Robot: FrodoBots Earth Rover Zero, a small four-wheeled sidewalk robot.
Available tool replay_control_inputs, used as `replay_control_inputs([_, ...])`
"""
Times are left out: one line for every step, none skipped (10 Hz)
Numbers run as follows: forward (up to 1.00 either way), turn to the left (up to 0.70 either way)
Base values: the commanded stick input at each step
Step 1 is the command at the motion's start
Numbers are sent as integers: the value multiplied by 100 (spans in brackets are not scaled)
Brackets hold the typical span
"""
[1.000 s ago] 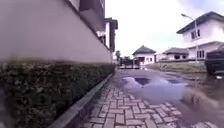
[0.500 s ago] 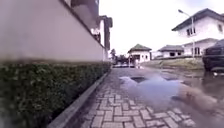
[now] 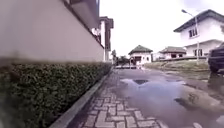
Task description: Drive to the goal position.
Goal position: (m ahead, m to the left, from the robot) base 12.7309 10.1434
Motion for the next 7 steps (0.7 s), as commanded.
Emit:
replay_control_inputs([69,3])
replay_control_inputs([69,3])
replay_control_inputs([69,3])
replay_control_inputs([69,3])
replay_control_inputs([69,3])
replay_control_inputs([69,3])
replay_control_inputs([69,3])
